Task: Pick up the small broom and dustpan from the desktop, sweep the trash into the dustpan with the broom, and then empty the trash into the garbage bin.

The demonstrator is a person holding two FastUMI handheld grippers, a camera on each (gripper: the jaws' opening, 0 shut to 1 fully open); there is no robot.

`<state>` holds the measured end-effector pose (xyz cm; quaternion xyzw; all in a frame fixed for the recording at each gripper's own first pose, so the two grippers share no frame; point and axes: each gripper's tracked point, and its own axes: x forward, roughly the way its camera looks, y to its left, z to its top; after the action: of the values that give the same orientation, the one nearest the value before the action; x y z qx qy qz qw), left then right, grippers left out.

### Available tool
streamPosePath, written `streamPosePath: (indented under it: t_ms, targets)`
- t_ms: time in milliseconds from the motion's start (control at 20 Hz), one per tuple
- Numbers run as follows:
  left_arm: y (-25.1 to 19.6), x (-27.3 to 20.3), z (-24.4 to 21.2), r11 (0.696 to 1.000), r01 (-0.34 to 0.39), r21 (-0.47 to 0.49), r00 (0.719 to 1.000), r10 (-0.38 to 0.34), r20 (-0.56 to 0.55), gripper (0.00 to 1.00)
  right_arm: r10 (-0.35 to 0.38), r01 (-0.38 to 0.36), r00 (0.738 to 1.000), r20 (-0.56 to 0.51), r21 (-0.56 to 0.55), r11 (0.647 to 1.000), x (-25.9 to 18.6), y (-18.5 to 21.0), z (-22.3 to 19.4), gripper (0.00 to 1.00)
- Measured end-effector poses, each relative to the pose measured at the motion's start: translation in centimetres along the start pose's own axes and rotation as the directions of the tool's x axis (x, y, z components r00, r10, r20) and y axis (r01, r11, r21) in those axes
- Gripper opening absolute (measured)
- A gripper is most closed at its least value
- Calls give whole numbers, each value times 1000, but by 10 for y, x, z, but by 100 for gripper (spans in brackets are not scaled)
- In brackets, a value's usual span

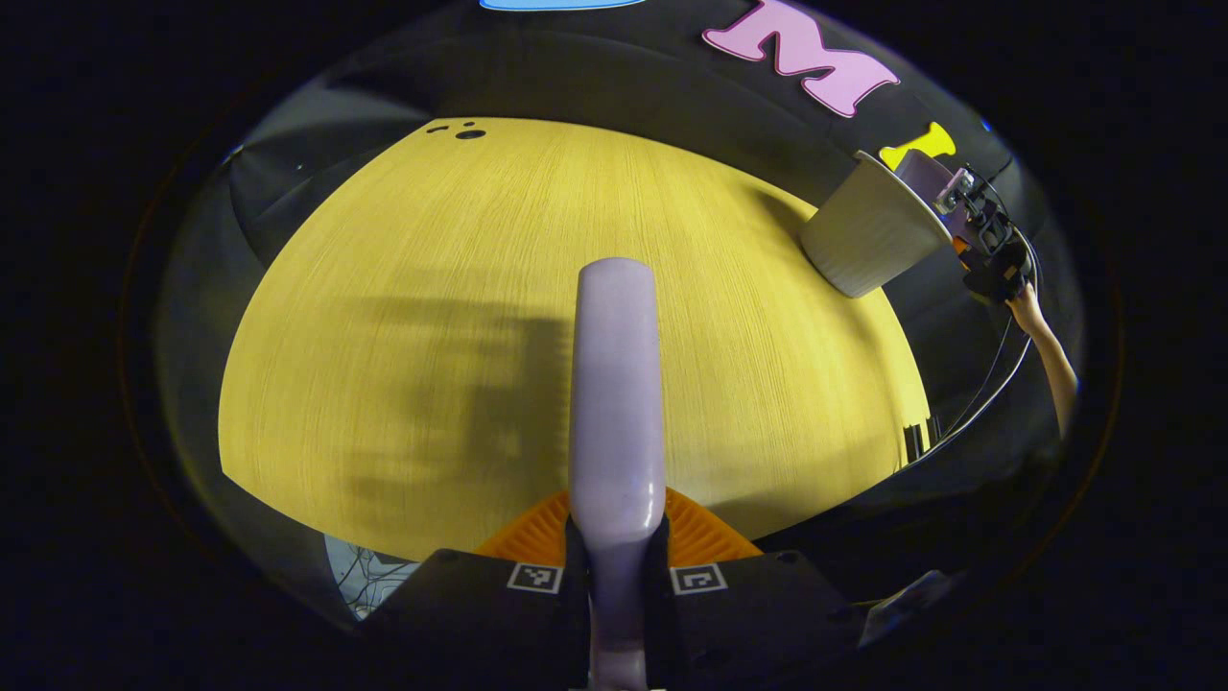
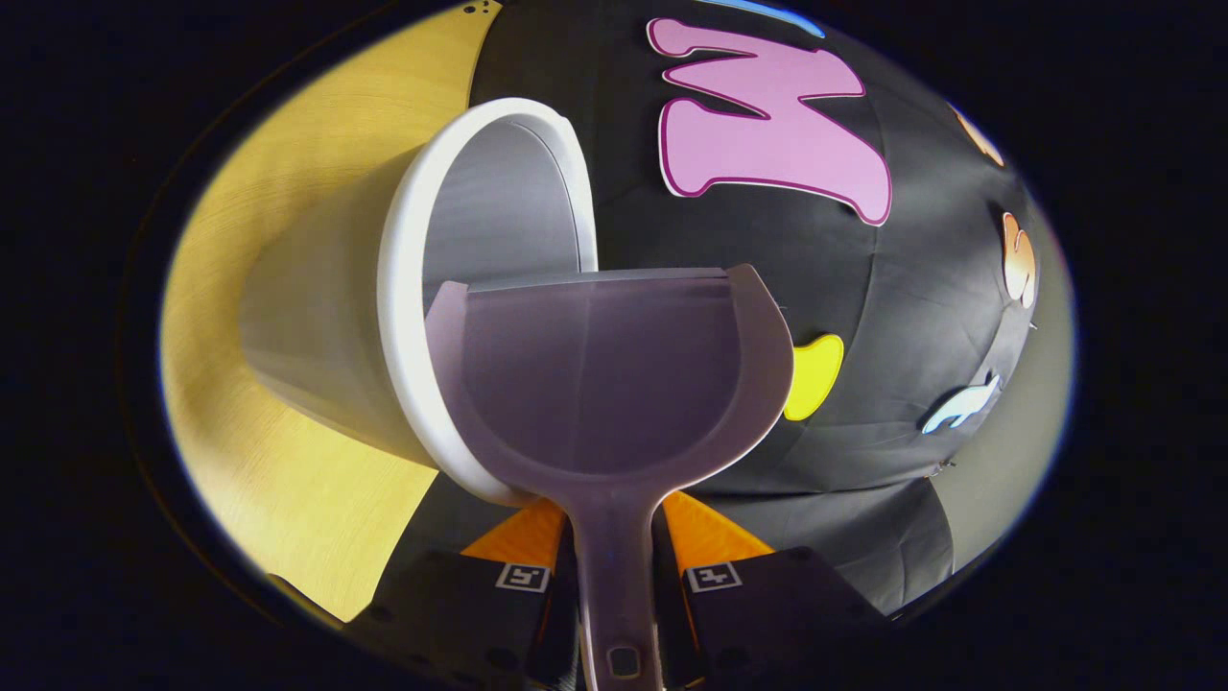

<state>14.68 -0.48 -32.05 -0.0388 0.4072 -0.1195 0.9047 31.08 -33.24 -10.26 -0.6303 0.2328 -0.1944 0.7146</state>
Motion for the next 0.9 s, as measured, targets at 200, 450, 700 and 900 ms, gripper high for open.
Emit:
streamPosePath:
  t_ms: [200,450,700,900]
  targets:
    - [-2,1,-3,1000,-1,4,1000,1,1,25,112,-98,992,-55,210,973,2,5,-8,37]
    - [-1,-1,5,1000,-16,10,1000,16,22,26,218,-151,971,-96,463,874,3,5,-9,37]
    - [-3,-9,15,1000,-25,-7,996,26,84,27,284,-180,957,-66,632,754,0,1,-4,37]
    - [-5,-12,16,999,-7,-43,993,12,120,26,325,-220,946,10,755,618,-3,-1,10,37]
